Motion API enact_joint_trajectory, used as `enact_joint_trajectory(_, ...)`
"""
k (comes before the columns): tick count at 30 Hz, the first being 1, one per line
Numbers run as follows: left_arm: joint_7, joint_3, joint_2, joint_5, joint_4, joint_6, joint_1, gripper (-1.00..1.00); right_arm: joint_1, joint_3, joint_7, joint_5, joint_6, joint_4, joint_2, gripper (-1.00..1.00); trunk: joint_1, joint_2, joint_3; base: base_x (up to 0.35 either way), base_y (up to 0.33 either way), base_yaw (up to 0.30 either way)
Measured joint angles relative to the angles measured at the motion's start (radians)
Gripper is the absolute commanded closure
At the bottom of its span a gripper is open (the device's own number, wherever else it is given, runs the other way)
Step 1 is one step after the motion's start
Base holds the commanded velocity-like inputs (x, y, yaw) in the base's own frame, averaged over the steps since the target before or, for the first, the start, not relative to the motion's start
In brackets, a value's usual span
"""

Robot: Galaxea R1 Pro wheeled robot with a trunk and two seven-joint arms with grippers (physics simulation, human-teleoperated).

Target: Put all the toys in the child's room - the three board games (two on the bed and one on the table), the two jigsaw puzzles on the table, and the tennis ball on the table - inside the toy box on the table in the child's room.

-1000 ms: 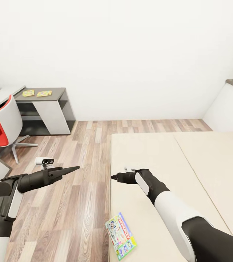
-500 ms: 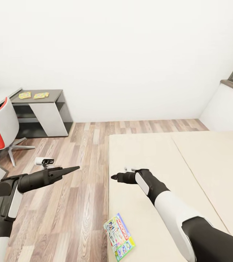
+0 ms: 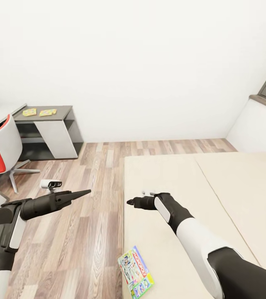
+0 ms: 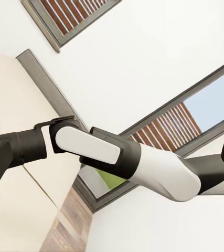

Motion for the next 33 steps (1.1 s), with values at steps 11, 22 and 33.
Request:
enact_joint_trajectory(11,0.002,-0.001,-0.001,-0.001,0.0,0.0,0.0,-1.0,0.0,0.0,0.0,0.0,0.0,0.0,0.0,-1.0,0.0,0.0,0.016,0.0,0.0,0.0)
enact_joint_trajectory(22,0.002,0.0,-0.002,-0.001,0.0,0.0,0.0,-1.0,0.0,0.0,0.0,0.0,0.0,0.0,0.0,-1.0,0.0,0.0,0.033,0.0,0.0,0.0)
enact_joint_trajectory(33,0.001,-0.001,-0.002,-0.001,0.0,0.0,0.0,-1.0,0.0,0.0,0.0,0.0,0.0,0.0,0.0,-1.0,0.0,0.0,0.051,0.0,0.0,0.0)
